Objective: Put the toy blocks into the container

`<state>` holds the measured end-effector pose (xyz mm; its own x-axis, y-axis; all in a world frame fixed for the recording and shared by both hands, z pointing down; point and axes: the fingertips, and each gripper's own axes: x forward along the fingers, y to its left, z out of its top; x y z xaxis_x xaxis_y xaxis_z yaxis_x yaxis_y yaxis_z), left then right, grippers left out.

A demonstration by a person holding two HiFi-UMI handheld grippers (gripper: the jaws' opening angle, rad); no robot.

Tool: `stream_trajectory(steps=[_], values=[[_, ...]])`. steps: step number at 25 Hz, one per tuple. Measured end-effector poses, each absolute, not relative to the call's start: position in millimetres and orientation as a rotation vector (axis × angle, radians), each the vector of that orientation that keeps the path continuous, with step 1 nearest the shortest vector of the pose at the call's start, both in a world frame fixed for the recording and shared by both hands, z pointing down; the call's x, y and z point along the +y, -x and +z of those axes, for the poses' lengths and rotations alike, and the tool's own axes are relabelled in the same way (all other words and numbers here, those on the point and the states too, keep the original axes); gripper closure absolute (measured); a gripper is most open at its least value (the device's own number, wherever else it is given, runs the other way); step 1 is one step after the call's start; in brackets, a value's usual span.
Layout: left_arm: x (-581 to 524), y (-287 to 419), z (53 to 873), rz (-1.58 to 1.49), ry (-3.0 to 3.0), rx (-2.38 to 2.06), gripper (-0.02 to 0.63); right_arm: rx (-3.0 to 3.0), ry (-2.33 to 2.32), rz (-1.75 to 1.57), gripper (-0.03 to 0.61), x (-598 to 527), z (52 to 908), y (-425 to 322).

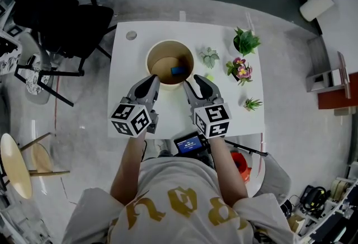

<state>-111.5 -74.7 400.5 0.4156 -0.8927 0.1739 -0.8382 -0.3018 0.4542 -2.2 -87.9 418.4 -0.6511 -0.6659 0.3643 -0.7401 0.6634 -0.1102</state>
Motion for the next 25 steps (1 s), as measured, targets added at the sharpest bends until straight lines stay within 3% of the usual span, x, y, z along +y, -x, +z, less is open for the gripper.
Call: stream_trajectory(steps=[8, 25], values=[[-69.4, 105.7, 401.7, -0.05, -2.243, -1.491, 0.614, -2.571, -1.158, 0.362, 0.42, -80.4, 418.2, -5.5], [-36.7, 12.3, 430.4, 0.192, -2.416, -1.237, 0.613, -2.424, -1.384, 0.431, 0.419, -56.8, 436.4, -86.2]])
